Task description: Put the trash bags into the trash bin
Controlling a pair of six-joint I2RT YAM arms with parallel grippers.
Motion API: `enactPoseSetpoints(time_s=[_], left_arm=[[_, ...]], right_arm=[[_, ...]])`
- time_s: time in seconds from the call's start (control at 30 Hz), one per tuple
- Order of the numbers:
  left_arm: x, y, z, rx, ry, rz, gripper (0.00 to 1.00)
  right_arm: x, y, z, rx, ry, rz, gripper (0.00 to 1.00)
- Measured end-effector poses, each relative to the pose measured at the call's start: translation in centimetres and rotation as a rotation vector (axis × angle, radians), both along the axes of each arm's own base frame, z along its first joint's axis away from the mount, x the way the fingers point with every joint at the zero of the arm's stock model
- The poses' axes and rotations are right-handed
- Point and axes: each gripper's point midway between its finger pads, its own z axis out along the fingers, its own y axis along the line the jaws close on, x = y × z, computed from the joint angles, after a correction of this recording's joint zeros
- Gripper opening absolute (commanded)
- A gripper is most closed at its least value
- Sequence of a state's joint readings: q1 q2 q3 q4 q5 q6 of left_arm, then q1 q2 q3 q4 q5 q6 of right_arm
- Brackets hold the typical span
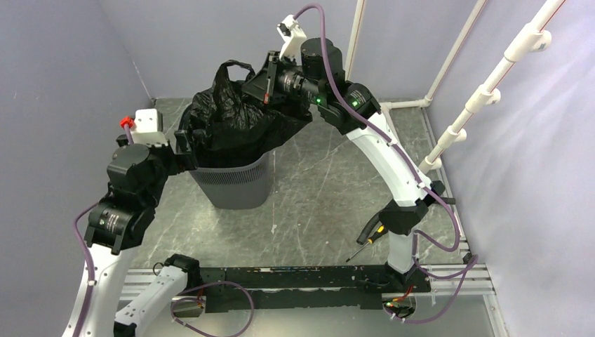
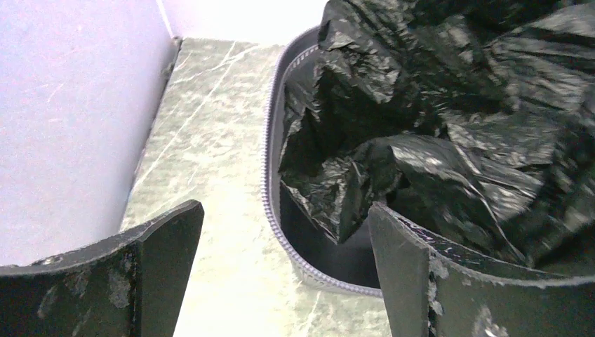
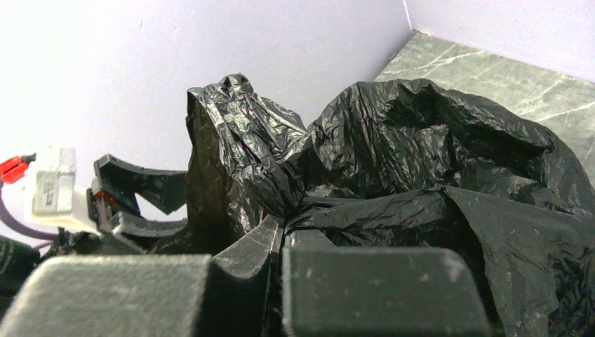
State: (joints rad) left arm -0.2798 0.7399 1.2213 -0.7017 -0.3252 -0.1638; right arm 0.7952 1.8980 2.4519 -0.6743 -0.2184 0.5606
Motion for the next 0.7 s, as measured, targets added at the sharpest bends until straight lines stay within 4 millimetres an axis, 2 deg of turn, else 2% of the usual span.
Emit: enactPoseSetpoints(time_s=[0.13, 0.23, 0.37, 0.53, 0.7], left_arm=[[0.8, 0.7, -1.0, 0.037, 0.097, 0.055, 0.93], [2.0, 0.7, -2.6, 0.051, 0.167, 0.075, 0.89], [3.0, 1.2, -4.9, 0.052, 0.263, 0.101, 0.78], [3.1, 2.3, -5.6, 0.012, 0.286, 0.126, 0.62], [3.1, 1.8, -6.1, -0.019, 0.302, 0.083, 0.43]], right_arm=[[-0.1, -0.1, -0.4, -0.017, 0.006, 0.002, 0.01], [-0.2, -0.2, -1.0, -0.039, 0.015, 0.005, 0.01], [-0.6, -0.2, -1.7, -0.065, 0.023, 0.014, 0.01], [-0.8, -0.3, -2.3, -0.093, 0.028, 0.016, 0.01], [-0.9, -0.3, -2.5, -0.102, 0.022, 0.021, 0.01]])
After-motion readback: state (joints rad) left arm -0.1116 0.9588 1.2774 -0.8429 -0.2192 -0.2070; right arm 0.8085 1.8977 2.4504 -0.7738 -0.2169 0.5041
